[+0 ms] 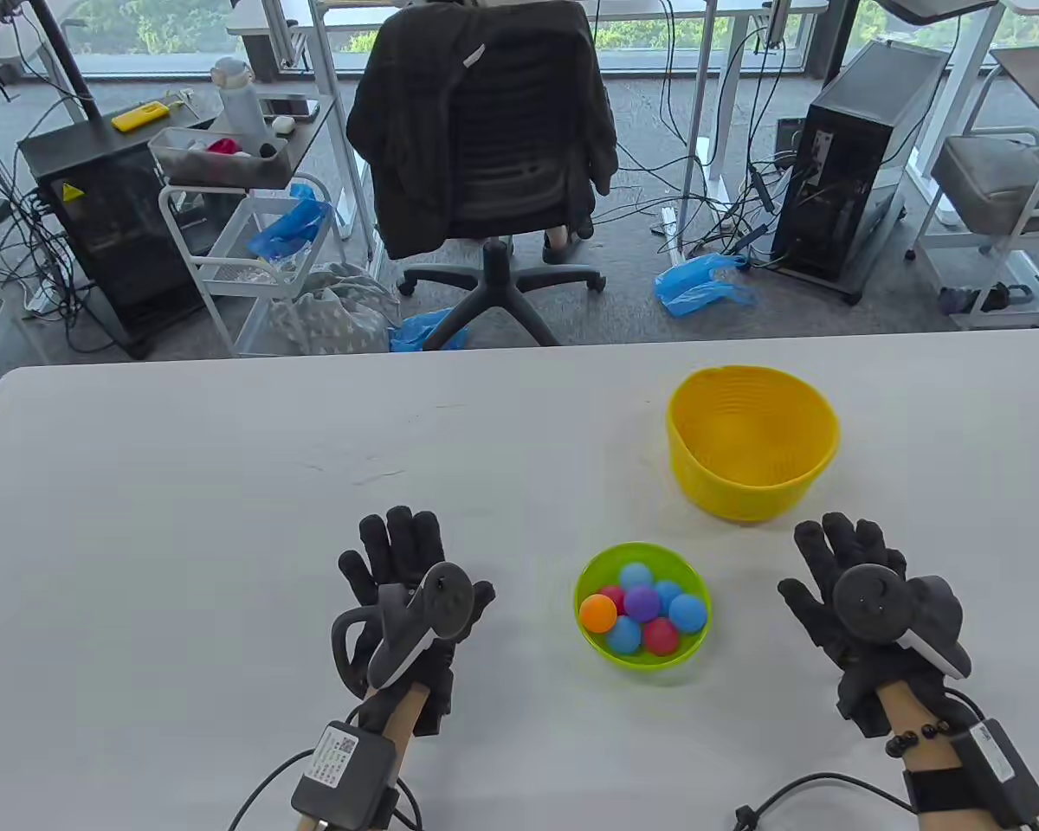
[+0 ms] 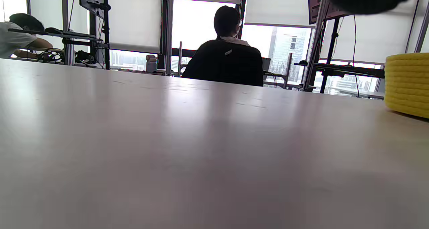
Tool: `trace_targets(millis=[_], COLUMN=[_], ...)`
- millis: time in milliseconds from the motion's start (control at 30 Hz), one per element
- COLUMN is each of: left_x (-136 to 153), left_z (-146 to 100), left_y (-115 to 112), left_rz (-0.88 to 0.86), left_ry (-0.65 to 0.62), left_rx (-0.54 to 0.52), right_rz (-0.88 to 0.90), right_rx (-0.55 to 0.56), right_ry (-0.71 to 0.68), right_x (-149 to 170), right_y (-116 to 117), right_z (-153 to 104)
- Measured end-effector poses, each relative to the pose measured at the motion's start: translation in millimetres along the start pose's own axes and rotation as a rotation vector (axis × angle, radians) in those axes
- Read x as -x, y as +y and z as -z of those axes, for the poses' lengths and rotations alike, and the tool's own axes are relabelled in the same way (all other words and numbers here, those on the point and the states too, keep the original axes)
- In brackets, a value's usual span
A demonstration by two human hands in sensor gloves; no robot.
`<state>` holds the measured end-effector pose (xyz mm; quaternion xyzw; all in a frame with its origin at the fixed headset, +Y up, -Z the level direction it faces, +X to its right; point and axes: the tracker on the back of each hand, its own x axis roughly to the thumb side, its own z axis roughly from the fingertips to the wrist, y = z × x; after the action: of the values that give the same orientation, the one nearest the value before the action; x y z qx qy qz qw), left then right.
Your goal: Toss ping pong balls into fabric basket
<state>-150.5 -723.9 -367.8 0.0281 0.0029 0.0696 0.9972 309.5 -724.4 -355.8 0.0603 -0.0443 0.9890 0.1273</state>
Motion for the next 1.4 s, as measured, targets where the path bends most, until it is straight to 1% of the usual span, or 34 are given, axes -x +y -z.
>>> trace_targets(millis=[200,433,733,1000,1133,1267,1400], left_x=[-4.4,-6.9,-7.1,-7.1,-6.6,-6.5,-6.8], left_z=[-6.5,-7.3,-8.8,-10.3,-9.9,-10.2,-10.2], left_y=[7.7,7.9,8.7,8.6,8.1,8.8,8.6], left_rz=[-0.007,-0.001,0.009,0.017,0.012,0.008,0.008], left_ry=[-0.023,-0.032,-0.029,-0.023,-0.023,-0.023,-0.028], left_rx=[-0.034,-0.033,-0.039,-0.04,-0.041,-0.039,-0.041], right_rz=[0.028,0.07,0.116,0.227,0.277,0.225,0.156], right_rx=[0.05,0.124,0.161,0.125,0.065,-0.009,-0.075], right_ry=[-0.006,-0.033,-0.09,-0.22,-0.289,-0.317,-0.329], right_x=[-1.6,-3.6,-15.6,-41.5,-59.7,-78.5,-89.0], right_y=[-4.5,-17.2,-26.0,-19.8,-7.8,8.7,26.5], right_z=[-2.7,-7.2,-12.5,-11.8,-7.4,0.3,4.8])
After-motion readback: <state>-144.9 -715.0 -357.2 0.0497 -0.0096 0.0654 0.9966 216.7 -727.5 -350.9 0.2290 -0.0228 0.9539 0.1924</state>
